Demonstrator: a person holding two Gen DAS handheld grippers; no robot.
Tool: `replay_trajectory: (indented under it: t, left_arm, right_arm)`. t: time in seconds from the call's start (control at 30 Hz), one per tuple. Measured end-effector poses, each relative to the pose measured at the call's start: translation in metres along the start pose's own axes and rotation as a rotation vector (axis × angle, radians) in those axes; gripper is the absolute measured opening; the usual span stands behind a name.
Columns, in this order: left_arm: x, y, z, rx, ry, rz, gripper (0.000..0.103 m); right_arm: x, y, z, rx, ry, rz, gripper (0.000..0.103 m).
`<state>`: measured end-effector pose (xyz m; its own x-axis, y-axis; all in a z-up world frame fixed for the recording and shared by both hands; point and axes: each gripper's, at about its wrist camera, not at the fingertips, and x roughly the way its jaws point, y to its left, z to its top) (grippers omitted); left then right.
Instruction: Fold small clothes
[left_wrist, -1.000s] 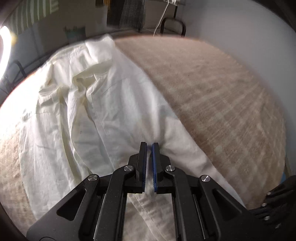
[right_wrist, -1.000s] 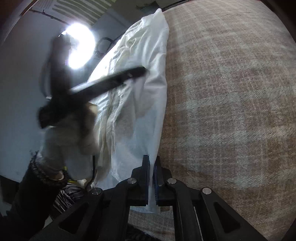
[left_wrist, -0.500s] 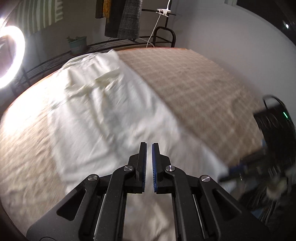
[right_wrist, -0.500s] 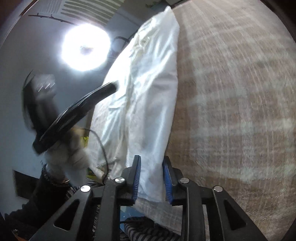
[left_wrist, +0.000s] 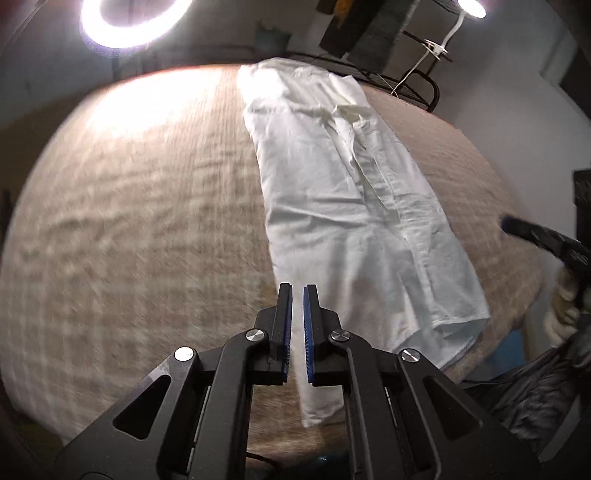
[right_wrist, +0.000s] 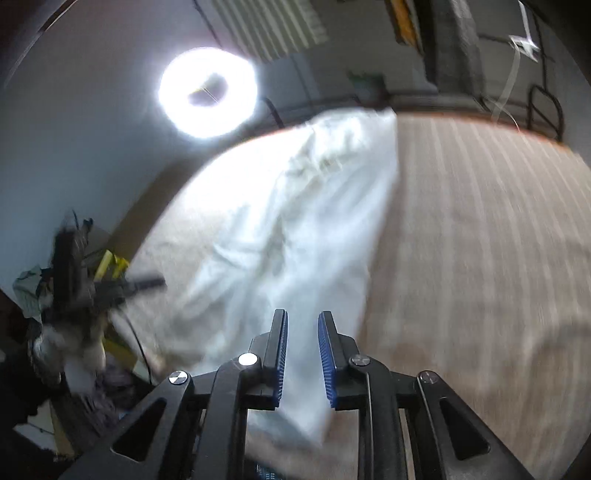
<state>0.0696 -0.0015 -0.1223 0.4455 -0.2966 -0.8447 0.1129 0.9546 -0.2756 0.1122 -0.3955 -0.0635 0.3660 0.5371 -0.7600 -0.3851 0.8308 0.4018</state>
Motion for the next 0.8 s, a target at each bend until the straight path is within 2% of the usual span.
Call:
replay_trajectory:
  t: [0.07, 0.17, 0.2, 0.23, 0.27, 0.3, 0.37, 0.47, 0.6, 0.63, 0.7, 0.77, 0.8]
  left_arm:
    - [0.002, -0.001, 0.002, -0.004, -0.007, 0.005, 0.004]
    - [0.008, 0.001, 0.011, -0.028, -0.042, -0.016, 0.004]
    - [0.013, 0.001, 0.013, -0.015, -0.044, -0.001, 0.004]
    - [0.018, 0.002, 0.015, -0.02, -0.031, 0.013, 0.004]
    - [0.024, 0.005, 0.015, -0.032, -0.012, -0.017, 0.004]
    - [0.028, 0.005, 0.015, -0.027, 0.002, -0.024, 0.004]
    - [0.034, 0.005, 0.009, 0.016, 0.018, 0.012, 0.004]
    - [0.035, 0.008, -0.005, 0.036, 0.038, 0.02, 0.006]
    - [0.022, 0.018, -0.023, 0.015, 0.015, 0.025, 0.026]
    - [0.02, 0.02, -0.026, 0.002, 0.017, 0.017, 0.027]
    - [0.016, 0.025, -0.032, -0.034, 0.032, -0.016, 0.027]
    - [0.017, 0.028, -0.038, -0.066, 0.055, -0.05, 0.027]
    - [0.019, 0.029, -0.04, -0.086, 0.071, -0.069, 0.027]
  right_arm:
    - [0.026, 0.001, 0.024, -0.01, -0.008, -0.024, 0.018]
    - [0.058, 0.0, 0.042, -0.002, 0.031, -0.065, 0.018]
    - [0.072, -0.001, 0.047, -0.005, 0.056, -0.075, 0.018]
    - [0.083, 0.002, 0.048, -0.016, 0.077, -0.101, 0.018]
    - [0.094, -0.002, 0.048, -0.015, 0.11, -0.135, 0.018]
    - [0.1, -0.01, 0.047, 0.003, 0.136, -0.14, 0.018]
    - [0.105, -0.021, 0.039, 0.071, 0.188, -0.122, 0.019]
    - [0.096, -0.024, 0.015, 0.124, 0.206, -0.109, 0.023]
    - [0.066, -0.011, -0.025, 0.129, 0.256, -0.152, 0.028]
    - [0.06, -0.009, -0.031, 0.139, 0.261, -0.158, 0.032]
    - [0.049, -0.009, -0.046, 0.181, 0.321, -0.12, 0.032]
    - [0.035, -0.008, -0.054, 0.173, 0.304, -0.124, 0.031]
    - [0.025, -0.009, -0.055, 0.177, 0.28, -0.147, 0.036]
